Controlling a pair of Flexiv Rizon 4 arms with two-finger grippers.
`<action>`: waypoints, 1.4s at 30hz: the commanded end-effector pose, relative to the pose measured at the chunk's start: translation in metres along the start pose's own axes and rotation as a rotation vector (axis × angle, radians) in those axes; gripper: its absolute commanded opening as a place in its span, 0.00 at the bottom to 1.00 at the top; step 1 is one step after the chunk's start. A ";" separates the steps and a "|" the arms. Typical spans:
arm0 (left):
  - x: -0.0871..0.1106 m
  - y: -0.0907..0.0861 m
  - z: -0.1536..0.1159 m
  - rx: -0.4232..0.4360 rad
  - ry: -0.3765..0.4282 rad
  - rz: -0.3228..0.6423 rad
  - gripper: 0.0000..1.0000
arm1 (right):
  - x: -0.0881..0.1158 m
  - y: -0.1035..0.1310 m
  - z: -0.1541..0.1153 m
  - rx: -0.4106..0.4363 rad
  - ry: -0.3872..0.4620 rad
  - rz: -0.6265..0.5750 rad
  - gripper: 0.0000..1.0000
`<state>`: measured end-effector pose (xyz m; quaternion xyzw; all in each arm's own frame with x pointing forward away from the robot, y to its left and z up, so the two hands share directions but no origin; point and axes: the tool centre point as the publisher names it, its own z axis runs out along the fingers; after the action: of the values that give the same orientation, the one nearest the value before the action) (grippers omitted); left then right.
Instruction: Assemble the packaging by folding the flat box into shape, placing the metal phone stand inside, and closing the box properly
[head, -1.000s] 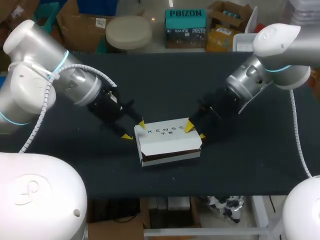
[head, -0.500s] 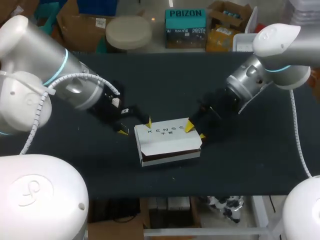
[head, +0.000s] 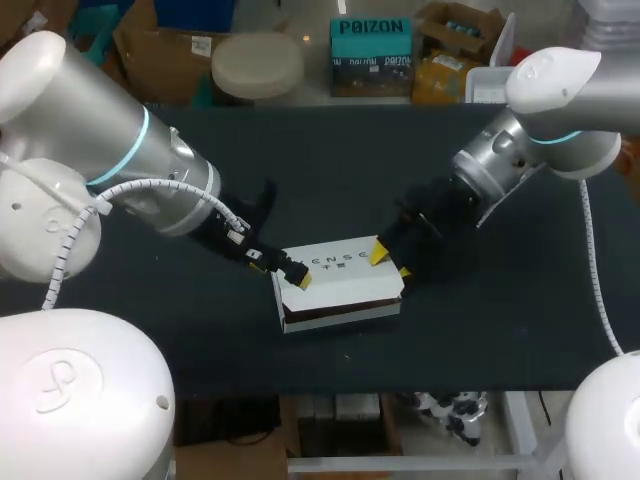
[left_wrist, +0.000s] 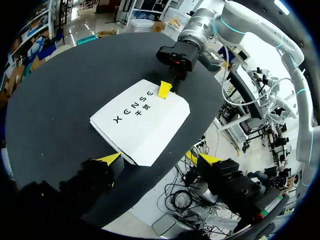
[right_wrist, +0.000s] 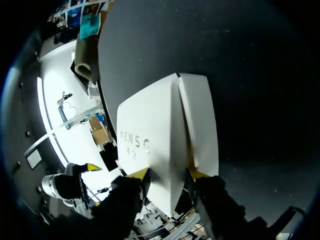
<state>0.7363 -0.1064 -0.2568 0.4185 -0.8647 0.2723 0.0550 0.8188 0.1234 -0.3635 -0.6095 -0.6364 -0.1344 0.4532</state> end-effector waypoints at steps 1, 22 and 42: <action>-0.002 -0.004 -0.006 -0.042 0.018 0.131 1.00 | 0.000 0.003 0.002 0.005 -0.001 0.000 0.49; -0.005 -0.017 0.013 -0.180 -0.081 0.484 1.00 | 0.000 0.003 0.002 0.005 -0.001 0.000 0.48; -0.006 -0.023 0.017 -0.285 -0.163 0.644 1.00 | 0.000 0.003 0.002 0.005 -0.001 0.000 0.47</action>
<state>0.7537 -0.1129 -0.2619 0.1305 -0.9771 0.1587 -0.0556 0.8188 0.1235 -0.3636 -0.6095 -0.6364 -0.1344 0.4533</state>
